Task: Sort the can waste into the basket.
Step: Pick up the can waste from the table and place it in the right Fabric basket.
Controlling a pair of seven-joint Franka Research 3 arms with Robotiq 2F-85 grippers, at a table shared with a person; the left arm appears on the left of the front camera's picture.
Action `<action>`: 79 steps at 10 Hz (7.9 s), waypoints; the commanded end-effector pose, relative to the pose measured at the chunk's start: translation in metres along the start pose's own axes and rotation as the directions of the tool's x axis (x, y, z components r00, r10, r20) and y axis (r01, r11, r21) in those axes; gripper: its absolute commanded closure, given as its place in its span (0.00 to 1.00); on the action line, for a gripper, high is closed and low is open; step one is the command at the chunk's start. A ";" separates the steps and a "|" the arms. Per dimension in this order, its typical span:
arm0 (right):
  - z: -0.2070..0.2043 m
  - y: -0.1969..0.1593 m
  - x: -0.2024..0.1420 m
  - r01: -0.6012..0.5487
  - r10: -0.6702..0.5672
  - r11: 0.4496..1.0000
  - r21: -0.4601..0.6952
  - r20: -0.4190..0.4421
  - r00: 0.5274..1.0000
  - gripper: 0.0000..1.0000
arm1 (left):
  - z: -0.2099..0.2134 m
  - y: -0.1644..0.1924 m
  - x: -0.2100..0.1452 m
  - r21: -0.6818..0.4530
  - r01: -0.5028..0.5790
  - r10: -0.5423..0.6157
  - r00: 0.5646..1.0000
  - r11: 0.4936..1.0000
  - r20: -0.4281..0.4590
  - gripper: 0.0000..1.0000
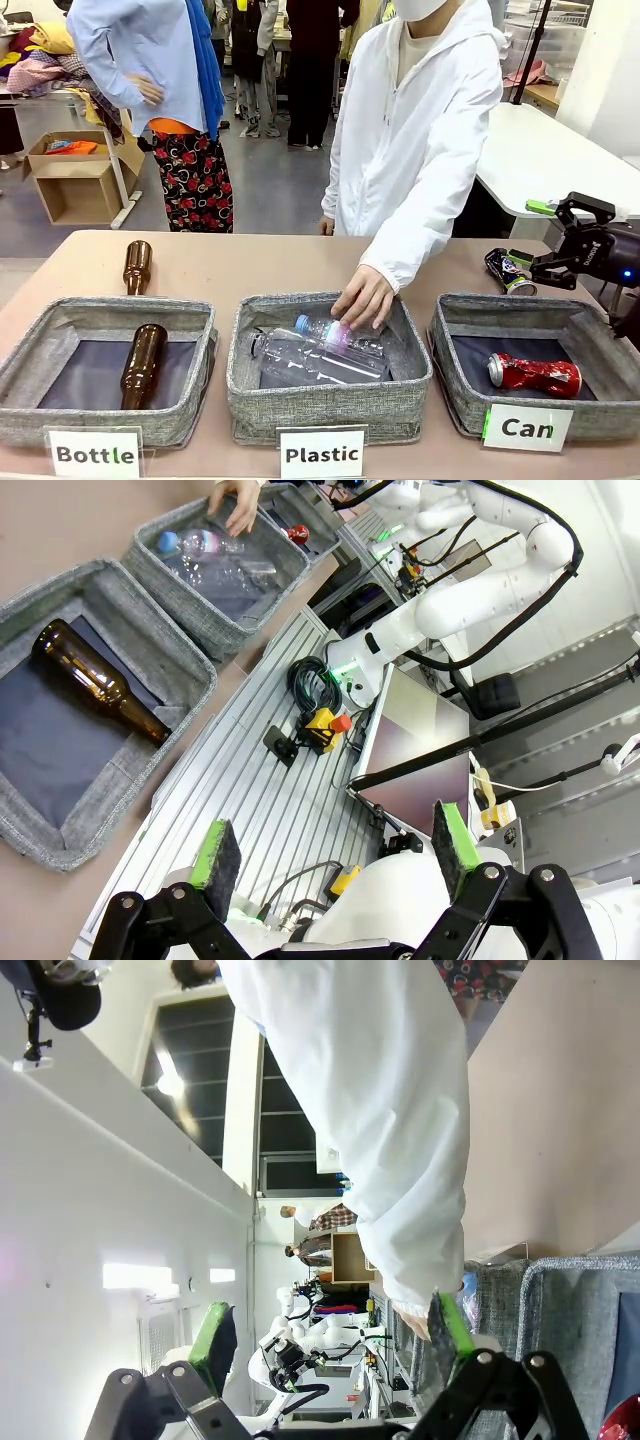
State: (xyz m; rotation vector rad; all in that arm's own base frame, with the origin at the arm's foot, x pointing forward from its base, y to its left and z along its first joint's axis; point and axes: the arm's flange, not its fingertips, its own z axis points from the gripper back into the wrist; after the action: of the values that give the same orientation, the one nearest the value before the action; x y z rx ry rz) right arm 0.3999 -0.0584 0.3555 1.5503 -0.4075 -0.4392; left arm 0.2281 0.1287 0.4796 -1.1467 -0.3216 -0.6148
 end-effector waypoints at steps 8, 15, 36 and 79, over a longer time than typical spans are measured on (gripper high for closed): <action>0.007 0.024 -0.004 -0.247 0.289 0.889 -0.384 0.054 0.956 0.00 | 0.002 -0.001 0.000 -0.007 -0.006 0.006 1.000 1.000 0.004 0.00; -0.001 0.087 0.008 -0.485 0.672 0.509 -0.711 -0.024 0.741 0.00 | 0.002 -0.001 0.000 -0.007 -0.006 0.006 1.000 1.000 0.004 0.00; -0.122 -0.036 0.204 -0.500 0.155 0.088 -0.861 -0.485 0.861 0.00 | 0.002 -0.001 0.000 -0.007 -0.006 0.006 1.000 1.000 0.004 0.00; -0.041 0.076 -0.038 -0.941 0.320 0.039 0.336 -0.896 -0.307 0.00 | 0.002 -0.001 0.000 -0.007 -0.006 0.006 1.000 1.000 0.004 0.00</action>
State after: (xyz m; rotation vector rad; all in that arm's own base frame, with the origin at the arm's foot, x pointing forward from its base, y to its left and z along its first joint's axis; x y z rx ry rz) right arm 0.3788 -0.0119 0.4237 0.2013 -0.1741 1.4957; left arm 0.2282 0.1288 0.4800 -1.1463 -0.3219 -0.6150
